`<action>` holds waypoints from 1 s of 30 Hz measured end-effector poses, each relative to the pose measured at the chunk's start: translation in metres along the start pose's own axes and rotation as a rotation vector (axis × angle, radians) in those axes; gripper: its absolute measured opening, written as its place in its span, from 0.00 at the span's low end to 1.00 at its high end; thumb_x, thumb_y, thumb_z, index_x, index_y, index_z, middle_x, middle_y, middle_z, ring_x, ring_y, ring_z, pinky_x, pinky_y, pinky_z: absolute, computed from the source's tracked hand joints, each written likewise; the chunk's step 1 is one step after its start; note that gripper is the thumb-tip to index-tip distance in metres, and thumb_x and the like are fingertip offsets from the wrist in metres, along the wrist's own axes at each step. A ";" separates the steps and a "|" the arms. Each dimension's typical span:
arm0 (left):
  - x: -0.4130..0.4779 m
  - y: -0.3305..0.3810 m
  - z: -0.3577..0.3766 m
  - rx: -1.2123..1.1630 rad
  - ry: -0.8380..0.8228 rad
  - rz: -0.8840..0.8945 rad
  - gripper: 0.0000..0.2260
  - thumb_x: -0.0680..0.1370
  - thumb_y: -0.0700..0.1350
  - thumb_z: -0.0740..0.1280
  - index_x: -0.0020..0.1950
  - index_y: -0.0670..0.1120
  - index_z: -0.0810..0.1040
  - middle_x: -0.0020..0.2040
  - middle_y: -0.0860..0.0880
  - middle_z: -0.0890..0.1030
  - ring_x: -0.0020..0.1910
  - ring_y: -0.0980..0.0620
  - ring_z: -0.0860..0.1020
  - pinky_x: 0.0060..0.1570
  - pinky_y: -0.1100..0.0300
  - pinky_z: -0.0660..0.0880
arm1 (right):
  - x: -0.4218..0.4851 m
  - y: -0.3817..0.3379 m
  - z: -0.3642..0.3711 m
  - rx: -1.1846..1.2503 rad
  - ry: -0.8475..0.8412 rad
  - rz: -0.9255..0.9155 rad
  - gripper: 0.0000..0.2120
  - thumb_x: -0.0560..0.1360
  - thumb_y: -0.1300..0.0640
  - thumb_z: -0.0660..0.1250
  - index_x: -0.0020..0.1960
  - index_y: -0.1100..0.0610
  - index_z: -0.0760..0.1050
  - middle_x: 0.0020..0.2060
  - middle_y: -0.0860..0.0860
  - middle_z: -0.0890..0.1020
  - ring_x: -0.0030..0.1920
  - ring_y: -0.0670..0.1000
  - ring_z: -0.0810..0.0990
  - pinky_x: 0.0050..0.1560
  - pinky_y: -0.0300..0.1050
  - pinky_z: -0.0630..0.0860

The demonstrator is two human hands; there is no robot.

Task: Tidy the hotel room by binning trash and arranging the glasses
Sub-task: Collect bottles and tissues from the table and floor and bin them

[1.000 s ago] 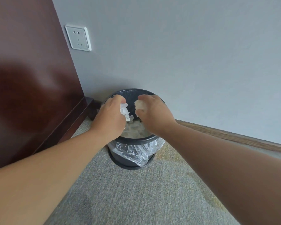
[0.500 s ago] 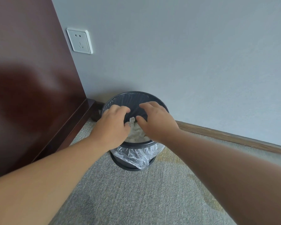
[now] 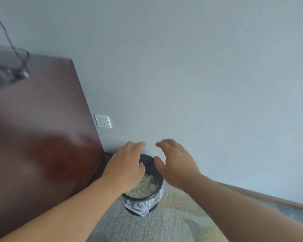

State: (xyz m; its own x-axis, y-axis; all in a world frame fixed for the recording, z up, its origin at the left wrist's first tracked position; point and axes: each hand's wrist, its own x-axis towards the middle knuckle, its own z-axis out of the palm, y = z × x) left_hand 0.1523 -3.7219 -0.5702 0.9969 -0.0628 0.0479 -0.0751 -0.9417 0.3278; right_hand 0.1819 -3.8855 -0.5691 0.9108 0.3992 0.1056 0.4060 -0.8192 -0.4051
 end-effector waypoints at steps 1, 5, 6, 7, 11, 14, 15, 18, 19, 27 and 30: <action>-0.006 0.013 -0.026 0.004 0.000 0.002 0.24 0.78 0.46 0.60 0.74 0.52 0.58 0.67 0.51 0.66 0.66 0.50 0.67 0.64 0.53 0.68 | -0.004 -0.011 -0.027 0.000 -0.001 -0.005 0.22 0.79 0.47 0.58 0.72 0.51 0.66 0.69 0.46 0.68 0.67 0.50 0.68 0.66 0.44 0.66; -0.025 0.068 -0.137 0.008 0.043 -0.016 0.25 0.78 0.46 0.59 0.74 0.52 0.58 0.68 0.52 0.65 0.66 0.50 0.66 0.63 0.54 0.68 | -0.015 -0.057 -0.144 0.024 0.029 -0.038 0.23 0.79 0.46 0.58 0.72 0.51 0.65 0.70 0.45 0.67 0.68 0.48 0.68 0.67 0.42 0.65; -0.028 0.082 -0.166 0.014 0.064 -0.010 0.25 0.78 0.46 0.59 0.74 0.52 0.58 0.68 0.52 0.65 0.67 0.51 0.66 0.63 0.55 0.68 | -0.016 -0.069 -0.174 0.025 0.040 -0.054 0.23 0.79 0.46 0.57 0.73 0.51 0.65 0.70 0.45 0.67 0.68 0.48 0.68 0.67 0.41 0.65; -0.031 0.096 -0.194 0.016 0.089 -0.003 0.25 0.78 0.46 0.59 0.74 0.52 0.58 0.69 0.52 0.65 0.67 0.51 0.65 0.63 0.55 0.68 | -0.018 -0.080 -0.203 0.030 0.052 -0.069 0.23 0.79 0.46 0.57 0.73 0.51 0.65 0.70 0.45 0.67 0.68 0.47 0.68 0.66 0.41 0.65; -0.045 0.152 -0.292 0.009 0.175 -0.007 0.23 0.79 0.46 0.59 0.73 0.53 0.58 0.68 0.52 0.66 0.66 0.51 0.66 0.62 0.53 0.69 | -0.030 -0.121 -0.305 0.065 0.097 -0.113 0.22 0.79 0.47 0.57 0.72 0.51 0.65 0.70 0.45 0.68 0.67 0.48 0.69 0.64 0.41 0.66; -0.061 0.188 -0.348 -0.001 0.213 -0.026 0.24 0.78 0.46 0.60 0.74 0.52 0.59 0.68 0.51 0.67 0.66 0.49 0.66 0.63 0.51 0.69 | -0.047 -0.144 -0.363 0.108 0.107 -0.126 0.22 0.79 0.47 0.58 0.72 0.51 0.66 0.69 0.45 0.69 0.66 0.48 0.70 0.63 0.41 0.68; -0.066 0.199 -0.363 0.002 0.226 -0.031 0.24 0.78 0.46 0.60 0.74 0.52 0.59 0.68 0.50 0.67 0.66 0.49 0.66 0.63 0.51 0.68 | -0.052 -0.150 -0.380 0.114 0.108 -0.135 0.23 0.79 0.47 0.58 0.72 0.52 0.66 0.69 0.46 0.69 0.66 0.49 0.71 0.63 0.42 0.68; -0.083 0.223 -0.404 0.035 0.263 -0.050 0.24 0.78 0.46 0.60 0.74 0.52 0.59 0.68 0.49 0.67 0.67 0.48 0.66 0.64 0.51 0.68 | -0.060 -0.168 -0.425 0.120 0.138 -0.163 0.23 0.79 0.47 0.59 0.72 0.52 0.66 0.68 0.48 0.70 0.63 0.50 0.73 0.61 0.44 0.70; -0.088 0.230 -0.416 0.040 0.273 -0.063 0.24 0.78 0.47 0.60 0.74 0.52 0.59 0.68 0.49 0.67 0.67 0.48 0.66 0.63 0.52 0.68 | -0.062 -0.175 -0.439 0.126 0.149 -0.167 0.23 0.79 0.47 0.59 0.72 0.52 0.67 0.68 0.48 0.70 0.62 0.51 0.74 0.60 0.44 0.71; -0.136 0.256 -0.474 0.092 0.369 -0.093 0.23 0.77 0.46 0.60 0.73 0.51 0.61 0.64 0.49 0.69 0.64 0.47 0.68 0.57 0.51 0.71 | -0.092 -0.226 -0.492 0.135 0.196 -0.262 0.22 0.79 0.47 0.59 0.71 0.52 0.67 0.68 0.49 0.71 0.61 0.51 0.75 0.58 0.44 0.71; -0.156 0.258 -0.487 0.103 0.386 -0.103 0.23 0.77 0.46 0.60 0.72 0.51 0.61 0.65 0.49 0.69 0.64 0.48 0.68 0.57 0.52 0.71 | -0.107 -0.241 -0.499 0.138 0.205 -0.285 0.22 0.79 0.47 0.60 0.71 0.52 0.67 0.67 0.49 0.71 0.61 0.51 0.75 0.57 0.44 0.71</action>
State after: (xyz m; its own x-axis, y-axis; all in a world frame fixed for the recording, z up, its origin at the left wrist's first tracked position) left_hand -0.0347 -3.7945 -0.0337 0.9152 0.1441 0.3763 0.0473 -0.9659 0.2547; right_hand 0.0242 -3.9362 -0.0294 0.7648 0.5006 0.4056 0.6438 -0.6188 -0.4501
